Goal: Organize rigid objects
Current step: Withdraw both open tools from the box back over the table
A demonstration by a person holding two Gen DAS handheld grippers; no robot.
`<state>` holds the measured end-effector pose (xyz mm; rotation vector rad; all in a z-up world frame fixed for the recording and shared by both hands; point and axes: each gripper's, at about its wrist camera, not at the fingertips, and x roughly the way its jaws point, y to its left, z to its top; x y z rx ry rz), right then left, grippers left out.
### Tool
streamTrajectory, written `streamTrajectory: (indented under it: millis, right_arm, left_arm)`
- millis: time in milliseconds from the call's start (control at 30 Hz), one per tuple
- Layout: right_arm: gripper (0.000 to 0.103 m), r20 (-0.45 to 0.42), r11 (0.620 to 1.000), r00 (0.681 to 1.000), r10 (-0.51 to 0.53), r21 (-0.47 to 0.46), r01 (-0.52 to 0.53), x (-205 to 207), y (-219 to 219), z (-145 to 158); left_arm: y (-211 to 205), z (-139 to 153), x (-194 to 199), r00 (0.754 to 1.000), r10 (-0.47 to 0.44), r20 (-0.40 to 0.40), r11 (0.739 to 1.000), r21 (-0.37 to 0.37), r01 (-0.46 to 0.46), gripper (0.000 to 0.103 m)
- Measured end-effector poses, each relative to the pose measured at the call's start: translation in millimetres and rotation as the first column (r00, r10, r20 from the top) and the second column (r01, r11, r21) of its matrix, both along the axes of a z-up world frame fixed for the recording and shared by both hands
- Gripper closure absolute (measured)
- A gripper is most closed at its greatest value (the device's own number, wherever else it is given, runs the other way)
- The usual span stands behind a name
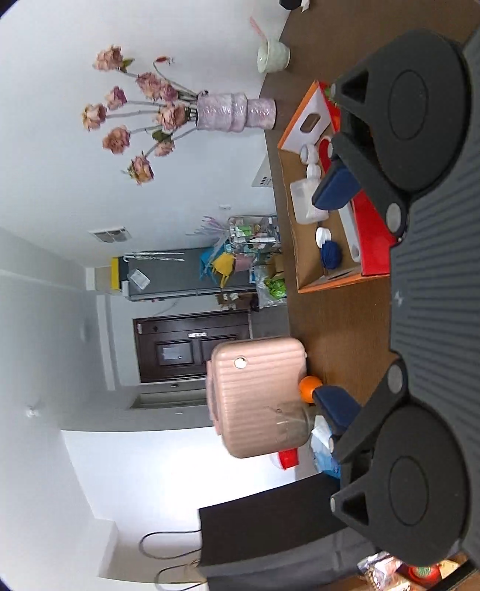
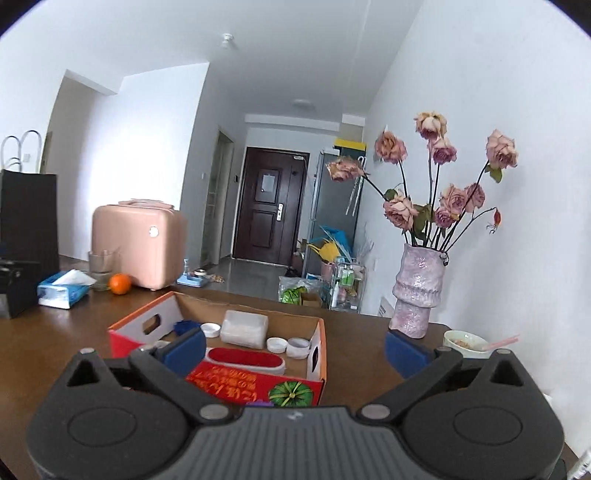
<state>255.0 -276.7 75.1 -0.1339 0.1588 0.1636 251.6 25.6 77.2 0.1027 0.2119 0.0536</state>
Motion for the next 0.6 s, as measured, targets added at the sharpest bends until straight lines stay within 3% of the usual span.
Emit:
streamTrajectory:
  millis: [100, 200, 333, 433, 533, 600]
  right_arm:
    - [0.000, -0.017, 0.999, 1.000, 0.008, 0.038, -0.008, -29.1, -6.6, -4.6]
    - [0.000, -0.034, 0.995, 0.999, 0.037, 0.094, -0.033, -72.8, -15.0, -16.5]
    - [0.000, -0.064, 0.984, 0.995, 0.076, 0.166, -0.064, -136.7, -17.9, -40.0]
    - [0.000, -0.078, 0.979, 0.989, 0.123, 0.175, -0.108, -174.7, -12.1, -60.7]
    - [0.000, -0.107, 0.981, 0.986, 0.124, 0.161, -0.106, -193.1, -5.9, -72.7]
    - [0.000, -0.116, 0.977, 0.983, 0.144, 0.172, -0.122, -195.1, -4.0, -76.1]
  left_arm:
    - [-7.6, -10.1, -41.1, 1.000, 0.028, 0.004, 0.999, -0.018, -0.028, 0.000]
    - [-15.1, -27.3, -99.1, 0.999, -0.041, 0.001, 0.999, -0.035, 0.041, 0.000]
    - [-21.5, -50.8, -178.3, 0.996, 0.003, 0.087, 0.998, -0.064, 0.003, 0.000]
    - [-24.6, -47.0, -184.8, 0.997, -0.070, 0.041, 0.997, -0.018, 0.071, 0.000]
    - [-20.5, -40.9, -187.7, 0.997, 0.015, 0.080, 0.999, -0.038, -0.012, 0.000]
    - [-14.6, -41.5, -186.4, 0.999, 0.019, 0.045, 0.997, -0.078, -0.016, 0.000]
